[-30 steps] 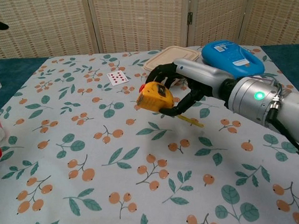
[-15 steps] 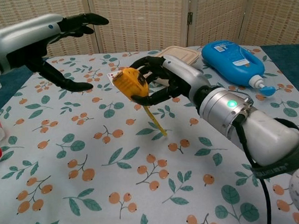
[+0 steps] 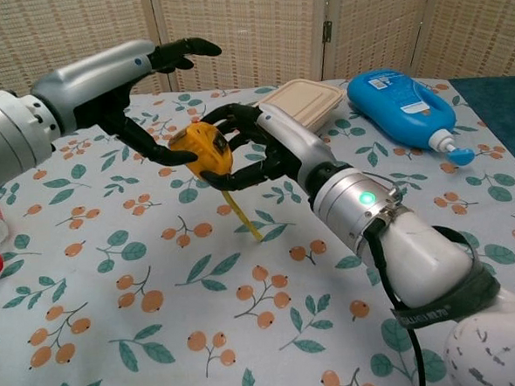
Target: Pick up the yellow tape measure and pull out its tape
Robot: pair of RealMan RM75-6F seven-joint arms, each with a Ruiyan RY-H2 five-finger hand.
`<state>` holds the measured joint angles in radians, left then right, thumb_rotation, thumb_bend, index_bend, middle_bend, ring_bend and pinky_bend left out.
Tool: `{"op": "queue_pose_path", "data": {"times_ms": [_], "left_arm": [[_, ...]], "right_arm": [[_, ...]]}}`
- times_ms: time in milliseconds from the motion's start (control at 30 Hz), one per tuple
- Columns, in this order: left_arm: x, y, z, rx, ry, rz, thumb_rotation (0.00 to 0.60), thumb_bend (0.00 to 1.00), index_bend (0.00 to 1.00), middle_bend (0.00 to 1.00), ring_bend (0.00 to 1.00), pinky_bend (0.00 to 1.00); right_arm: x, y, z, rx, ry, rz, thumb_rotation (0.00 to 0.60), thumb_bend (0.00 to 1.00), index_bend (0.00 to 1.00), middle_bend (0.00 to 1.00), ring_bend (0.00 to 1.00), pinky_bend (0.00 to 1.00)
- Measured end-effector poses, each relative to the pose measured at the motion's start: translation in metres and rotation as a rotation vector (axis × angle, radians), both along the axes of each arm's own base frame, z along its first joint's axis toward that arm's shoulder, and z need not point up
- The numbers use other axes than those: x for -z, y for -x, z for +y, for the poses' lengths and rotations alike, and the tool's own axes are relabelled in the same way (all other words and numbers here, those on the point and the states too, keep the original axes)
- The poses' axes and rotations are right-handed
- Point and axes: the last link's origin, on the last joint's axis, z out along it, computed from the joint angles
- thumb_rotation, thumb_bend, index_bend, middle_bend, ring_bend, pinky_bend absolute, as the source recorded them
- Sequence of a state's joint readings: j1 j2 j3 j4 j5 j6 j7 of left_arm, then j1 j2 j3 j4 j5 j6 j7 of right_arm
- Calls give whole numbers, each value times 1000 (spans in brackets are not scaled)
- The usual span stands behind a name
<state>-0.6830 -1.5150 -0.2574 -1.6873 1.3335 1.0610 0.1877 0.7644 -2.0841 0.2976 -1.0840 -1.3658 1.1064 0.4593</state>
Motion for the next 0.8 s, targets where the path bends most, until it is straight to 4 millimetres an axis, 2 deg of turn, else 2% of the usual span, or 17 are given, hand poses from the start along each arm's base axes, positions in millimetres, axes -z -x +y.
{"op": "queue_pose_path", "data": {"times_ms": [533, 633, 800], "left_arm": [[1, 4, 6, -32, -20, -2, 600, 251, 87, 22, 87, 0], [1, 4, 6, -29, -24, 4, 600, 304, 98, 26, 88, 0], [1, 8, 6, -29, -27, 18, 600, 470, 120, 30, 90, 0]], "right_arm": [[4, 2, 2, -4, -2, 20, 600, 344, 562, 466, 323, 32], [5, 2, 2, -4, -3, 27, 600, 344, 562, 466, 323, 32], [5, 4, 0, 1, -2, 31, 600, 343, 562, 465, 324, 32]]}}
